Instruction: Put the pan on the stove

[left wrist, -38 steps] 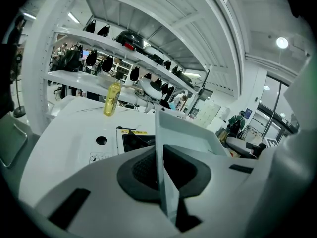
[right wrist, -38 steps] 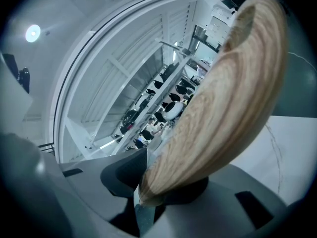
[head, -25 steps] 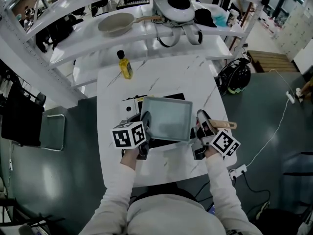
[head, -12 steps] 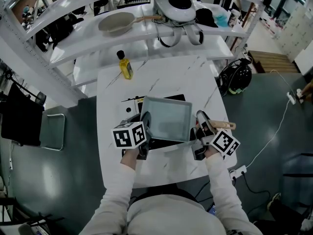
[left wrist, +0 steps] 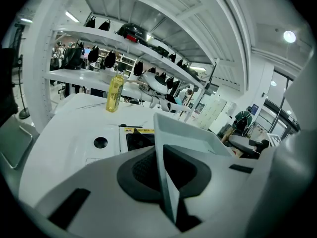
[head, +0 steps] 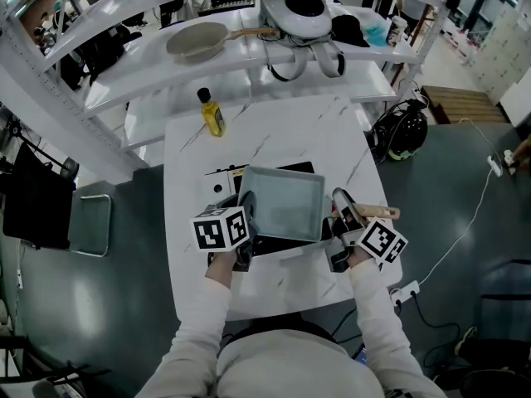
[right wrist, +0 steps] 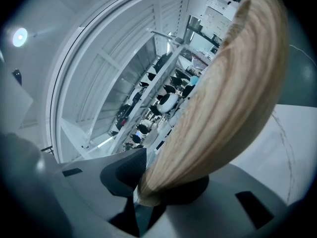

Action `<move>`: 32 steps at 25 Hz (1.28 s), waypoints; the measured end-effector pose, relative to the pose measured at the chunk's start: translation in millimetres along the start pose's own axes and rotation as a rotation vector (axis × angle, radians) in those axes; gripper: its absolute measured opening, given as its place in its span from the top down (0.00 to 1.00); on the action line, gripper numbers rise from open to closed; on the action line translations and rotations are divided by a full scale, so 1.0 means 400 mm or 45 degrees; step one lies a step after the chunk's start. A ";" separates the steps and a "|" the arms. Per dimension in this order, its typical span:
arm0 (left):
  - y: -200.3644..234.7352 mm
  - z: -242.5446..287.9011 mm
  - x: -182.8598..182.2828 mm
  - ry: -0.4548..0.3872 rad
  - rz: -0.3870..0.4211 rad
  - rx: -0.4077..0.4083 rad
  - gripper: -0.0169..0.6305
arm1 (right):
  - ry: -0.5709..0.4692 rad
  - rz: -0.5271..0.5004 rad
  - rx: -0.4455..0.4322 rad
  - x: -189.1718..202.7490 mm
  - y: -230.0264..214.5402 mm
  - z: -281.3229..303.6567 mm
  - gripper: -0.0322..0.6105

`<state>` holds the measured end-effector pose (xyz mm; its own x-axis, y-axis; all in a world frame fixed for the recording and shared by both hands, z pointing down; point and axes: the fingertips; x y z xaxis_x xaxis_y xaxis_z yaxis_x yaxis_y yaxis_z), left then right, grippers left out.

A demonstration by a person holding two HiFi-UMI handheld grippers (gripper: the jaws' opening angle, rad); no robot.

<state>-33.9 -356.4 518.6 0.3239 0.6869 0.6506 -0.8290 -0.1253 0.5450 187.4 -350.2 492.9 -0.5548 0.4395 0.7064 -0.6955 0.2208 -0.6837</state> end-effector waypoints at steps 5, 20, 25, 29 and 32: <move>0.000 0.000 0.000 0.014 0.004 -0.007 0.92 | -0.006 0.036 -0.027 0.002 0.008 0.005 0.74; -0.006 0.003 0.003 0.029 0.039 0.023 0.91 | -0.015 -0.003 -0.049 0.000 0.011 0.001 0.73; 0.001 -0.007 0.001 0.002 0.021 0.013 0.91 | 0.005 -0.041 -0.025 0.006 0.001 -0.007 0.67; 0.008 -0.025 -0.004 -0.026 -0.002 0.021 0.89 | 0.010 -0.057 -0.012 0.013 -0.001 -0.021 0.65; 0.005 -0.039 -0.011 -0.044 -0.006 0.036 0.89 | 0.011 -0.077 0.003 0.016 0.000 -0.031 0.64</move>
<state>-44.0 -348.5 508.6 0.3439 0.6624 0.6655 -0.8145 -0.1423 0.5625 189.5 -336.7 495.4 -0.5081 0.4329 0.7446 -0.7284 0.2453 -0.6397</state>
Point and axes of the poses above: the fingertips, and each gripper's own axes: z forward along the fingers, y to its left, x out of its underside, and after that the axes turned 10 degrees about -z, right-handed
